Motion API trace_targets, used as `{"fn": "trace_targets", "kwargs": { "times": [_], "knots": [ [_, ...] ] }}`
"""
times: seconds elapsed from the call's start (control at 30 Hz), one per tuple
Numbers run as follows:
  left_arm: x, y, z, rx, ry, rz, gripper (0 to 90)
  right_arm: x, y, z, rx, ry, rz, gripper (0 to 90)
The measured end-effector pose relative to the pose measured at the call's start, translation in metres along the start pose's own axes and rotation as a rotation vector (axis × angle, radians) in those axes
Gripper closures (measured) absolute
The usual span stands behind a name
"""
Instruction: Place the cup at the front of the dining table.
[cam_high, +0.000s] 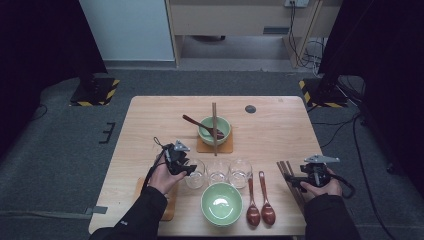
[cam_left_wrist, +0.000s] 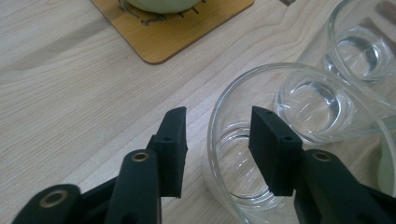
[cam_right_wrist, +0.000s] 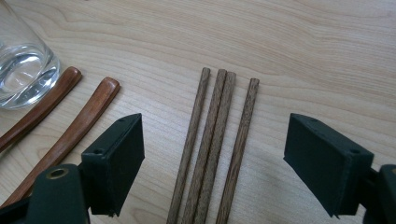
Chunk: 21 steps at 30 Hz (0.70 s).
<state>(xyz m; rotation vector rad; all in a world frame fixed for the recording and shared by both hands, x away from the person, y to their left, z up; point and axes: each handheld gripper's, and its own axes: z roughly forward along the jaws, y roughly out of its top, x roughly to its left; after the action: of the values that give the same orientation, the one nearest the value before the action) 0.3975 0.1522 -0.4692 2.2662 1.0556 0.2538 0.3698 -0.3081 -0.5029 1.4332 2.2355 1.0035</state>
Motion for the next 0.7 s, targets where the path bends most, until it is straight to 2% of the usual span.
{"fn": "trace_targets", "kwargs": {
  "times": [0.47,0.7],
  "knots": [
    [0.002,0.0014,0.0032,0.058,-0.007,-0.011,77.0,0.0004,-0.0004,0.0011,0.012,-0.001,-0.002,19.4],
    [0.0025,0.0036,0.0031,0.076,-0.005,-0.012,79.7,0.0006,-0.0004,0.0013,0.014,0.003,-0.001,18.9]
  ]
}}
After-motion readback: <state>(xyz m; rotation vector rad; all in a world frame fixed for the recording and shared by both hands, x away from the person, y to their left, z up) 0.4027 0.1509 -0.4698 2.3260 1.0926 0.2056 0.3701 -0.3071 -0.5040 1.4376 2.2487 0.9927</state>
